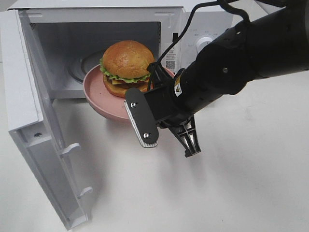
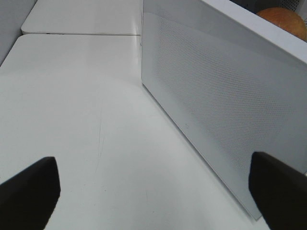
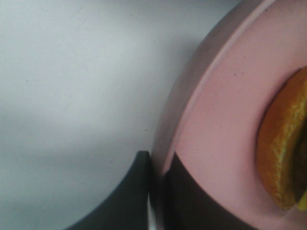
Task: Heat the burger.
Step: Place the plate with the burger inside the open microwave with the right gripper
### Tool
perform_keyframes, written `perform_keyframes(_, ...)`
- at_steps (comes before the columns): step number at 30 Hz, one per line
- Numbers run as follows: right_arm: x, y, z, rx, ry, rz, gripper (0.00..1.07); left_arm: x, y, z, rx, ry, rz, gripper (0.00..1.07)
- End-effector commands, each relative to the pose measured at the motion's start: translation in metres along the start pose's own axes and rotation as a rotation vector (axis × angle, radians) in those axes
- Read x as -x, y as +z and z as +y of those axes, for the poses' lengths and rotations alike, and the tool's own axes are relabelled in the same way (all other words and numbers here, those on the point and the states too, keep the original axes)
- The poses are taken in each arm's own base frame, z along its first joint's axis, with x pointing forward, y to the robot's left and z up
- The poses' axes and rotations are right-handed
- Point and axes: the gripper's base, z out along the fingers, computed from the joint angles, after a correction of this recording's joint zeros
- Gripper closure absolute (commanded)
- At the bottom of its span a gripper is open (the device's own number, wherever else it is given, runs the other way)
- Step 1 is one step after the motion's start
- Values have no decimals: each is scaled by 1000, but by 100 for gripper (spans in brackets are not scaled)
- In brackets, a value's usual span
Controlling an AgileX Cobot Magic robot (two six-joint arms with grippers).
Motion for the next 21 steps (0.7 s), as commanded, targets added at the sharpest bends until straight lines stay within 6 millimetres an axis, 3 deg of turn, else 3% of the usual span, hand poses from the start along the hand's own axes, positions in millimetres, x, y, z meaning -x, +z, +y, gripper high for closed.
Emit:
perform_keyframes(1,5,-1,-17,-79,4,-25,107,-2,-2,0,1,-5,-21,7)
perform_keyframes(21,17,17,-42,-57,4,-14,107,-2,-2,0,1,-5,-21,7)
